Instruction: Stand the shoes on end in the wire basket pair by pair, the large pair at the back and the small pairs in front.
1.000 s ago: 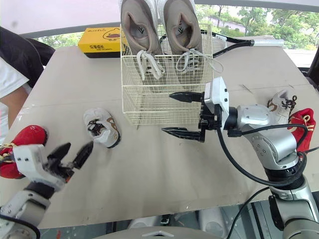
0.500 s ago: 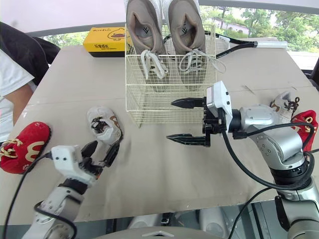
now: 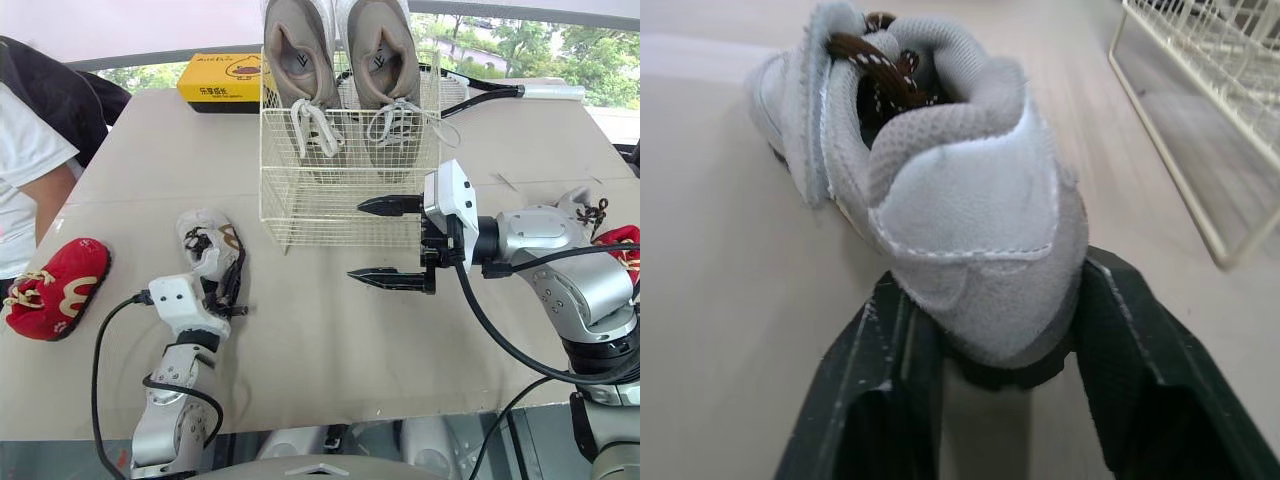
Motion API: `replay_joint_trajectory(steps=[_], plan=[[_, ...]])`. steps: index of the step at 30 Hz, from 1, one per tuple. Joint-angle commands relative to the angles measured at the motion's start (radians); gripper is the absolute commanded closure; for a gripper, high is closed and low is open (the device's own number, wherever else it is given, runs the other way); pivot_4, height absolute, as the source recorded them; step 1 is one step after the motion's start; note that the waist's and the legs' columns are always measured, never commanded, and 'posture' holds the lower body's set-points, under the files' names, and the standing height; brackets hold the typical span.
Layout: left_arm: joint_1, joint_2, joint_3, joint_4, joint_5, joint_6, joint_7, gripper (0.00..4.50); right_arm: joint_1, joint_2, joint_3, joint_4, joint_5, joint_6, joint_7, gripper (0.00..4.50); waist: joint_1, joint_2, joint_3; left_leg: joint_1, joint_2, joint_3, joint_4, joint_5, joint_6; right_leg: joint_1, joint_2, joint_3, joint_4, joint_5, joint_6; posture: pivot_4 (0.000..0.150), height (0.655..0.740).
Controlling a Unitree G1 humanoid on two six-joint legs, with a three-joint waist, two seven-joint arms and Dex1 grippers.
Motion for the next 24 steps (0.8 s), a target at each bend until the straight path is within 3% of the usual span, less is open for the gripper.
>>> replay_joint_trajectory(steps=[1, 6, 11, 13, 19, 24], plan=[[-0.013, 0.015, 0.049, -0.03, 0.016, -0.082, 0.009, 3.3, -0.007, 0.002, -0.035, -0.021, 0.006, -0.022, -0.003, 0.0, 0.0, 0.0, 0.0, 0.0, 0.0, 0.0, 0.0, 0.0, 0.001, 0.0, 0.0, 0.0, 0.0, 0.0, 0.0, 0.15, 0.74], [-0.091, 0.075, 0.133, -0.135, -0.071, -0.141, -0.039, 3.41, -0.039, 0.034, -0.034, 0.01, -0.035, -0.04, -0.061, 0.0, 0.001, 0.0, 0.0, -0.005, 0.0, -0.001, 0.001, 0.002, 0.001, -0.004, 0.0, -0.001, 0.0, 0.0, 0.0, 0.15, 0.74], [-0.187, 0.335, 0.19, -0.384, -0.441, -0.047, -0.313, 3.41, -0.18, 0.006, -0.09, 0.049, -0.033, 0.012, -0.124, 0.0, 0.0, -0.001, 0.001, -0.013, 0.0, -0.001, 0.003, 0.005, -0.003, -0.01, 0.0, -0.001, 0.001, 0.001, -0.001, 0.15, 0.74], [-0.197, 0.442, 0.21, -0.427, -0.539, -0.003, -0.405, 3.41, -0.24, -0.023, -0.133, 0.089, 0.046, 0.071, -0.088, 0.0, -0.002, -0.001, 0.001, -0.013, 0.0, -0.001, 0.003, 0.005, -0.003, -0.01, 0.0, -0.001, 0.0, 0.001, -0.001, 0.15, 0.74], [-0.265, 0.675, 0.175, -0.395, -0.584, 0.022, -0.697, 3.41, -0.495, -0.11, -0.257, 0.268, 0.282, 0.307, -0.059, 0.0, -0.021, 0.002, 0.002, -0.011, 0.0, 0.001, 0.0, 0.005, -0.003, -0.01, 0.001, 0.0, -0.001, 0.001, -0.001, 0.15, 0.74], [-0.471, 0.803, 0.005, -0.224, -0.514, -0.004, -1.025, 3.41, -0.655, -0.234, -0.135, 0.334, 0.246, 0.385, 0.141, 0.0, -0.025, 0.002, 0.002, -0.011, 0.001, 0.001, 0.0, 0.005, -0.002, -0.01, 0.001, -0.003, 0.0, 0.001, -0.002, 0.15, 0.74]])
